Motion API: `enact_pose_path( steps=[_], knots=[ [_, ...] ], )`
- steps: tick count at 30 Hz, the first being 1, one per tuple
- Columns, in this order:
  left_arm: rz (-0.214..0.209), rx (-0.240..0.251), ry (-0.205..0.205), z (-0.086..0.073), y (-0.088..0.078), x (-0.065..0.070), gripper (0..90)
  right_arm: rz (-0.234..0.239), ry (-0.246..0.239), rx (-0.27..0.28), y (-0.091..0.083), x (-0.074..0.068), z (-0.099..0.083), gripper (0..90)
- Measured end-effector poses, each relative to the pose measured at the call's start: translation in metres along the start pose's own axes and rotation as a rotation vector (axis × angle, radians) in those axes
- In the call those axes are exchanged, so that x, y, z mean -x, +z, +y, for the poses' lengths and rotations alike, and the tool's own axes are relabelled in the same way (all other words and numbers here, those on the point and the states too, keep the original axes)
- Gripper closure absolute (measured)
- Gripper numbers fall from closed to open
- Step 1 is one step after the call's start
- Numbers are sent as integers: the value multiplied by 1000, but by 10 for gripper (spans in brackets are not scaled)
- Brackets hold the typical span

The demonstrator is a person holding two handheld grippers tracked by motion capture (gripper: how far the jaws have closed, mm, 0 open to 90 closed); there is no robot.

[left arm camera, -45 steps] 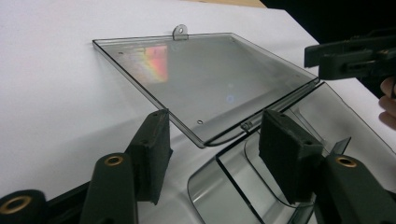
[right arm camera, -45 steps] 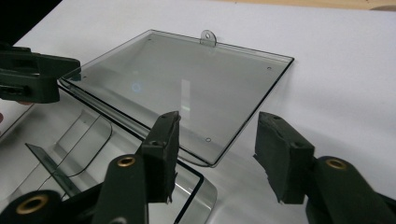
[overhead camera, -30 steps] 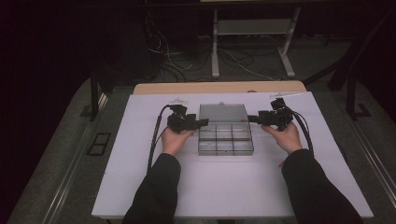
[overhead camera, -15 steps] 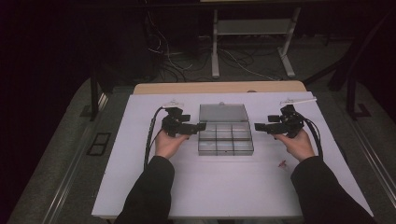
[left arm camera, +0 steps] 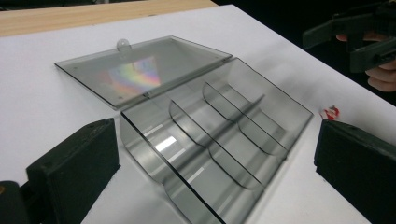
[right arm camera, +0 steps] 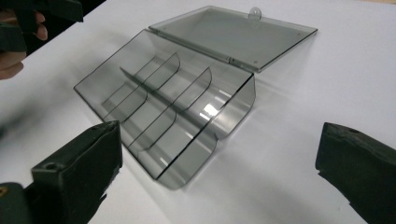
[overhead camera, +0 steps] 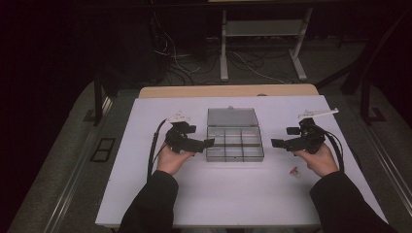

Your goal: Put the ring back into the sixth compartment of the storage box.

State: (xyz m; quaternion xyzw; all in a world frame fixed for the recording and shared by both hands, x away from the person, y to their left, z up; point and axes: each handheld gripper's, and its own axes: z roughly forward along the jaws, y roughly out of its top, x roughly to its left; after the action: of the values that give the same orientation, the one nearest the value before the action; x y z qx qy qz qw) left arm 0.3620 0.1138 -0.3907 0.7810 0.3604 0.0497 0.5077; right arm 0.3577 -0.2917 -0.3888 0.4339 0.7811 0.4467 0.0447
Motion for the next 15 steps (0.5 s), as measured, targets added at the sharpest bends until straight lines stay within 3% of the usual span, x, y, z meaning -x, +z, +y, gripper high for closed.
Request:
enact_pose_path(
  steps=[9,15],
  knots=[
    [0,-16,38,-14,-15,17,0,-12,-40,-33,-15,-7,-18,5],
    [-12,-13,37,-27,-27,25,0,-12,-52,-54,-19,-10,-31,5]
  ],
)
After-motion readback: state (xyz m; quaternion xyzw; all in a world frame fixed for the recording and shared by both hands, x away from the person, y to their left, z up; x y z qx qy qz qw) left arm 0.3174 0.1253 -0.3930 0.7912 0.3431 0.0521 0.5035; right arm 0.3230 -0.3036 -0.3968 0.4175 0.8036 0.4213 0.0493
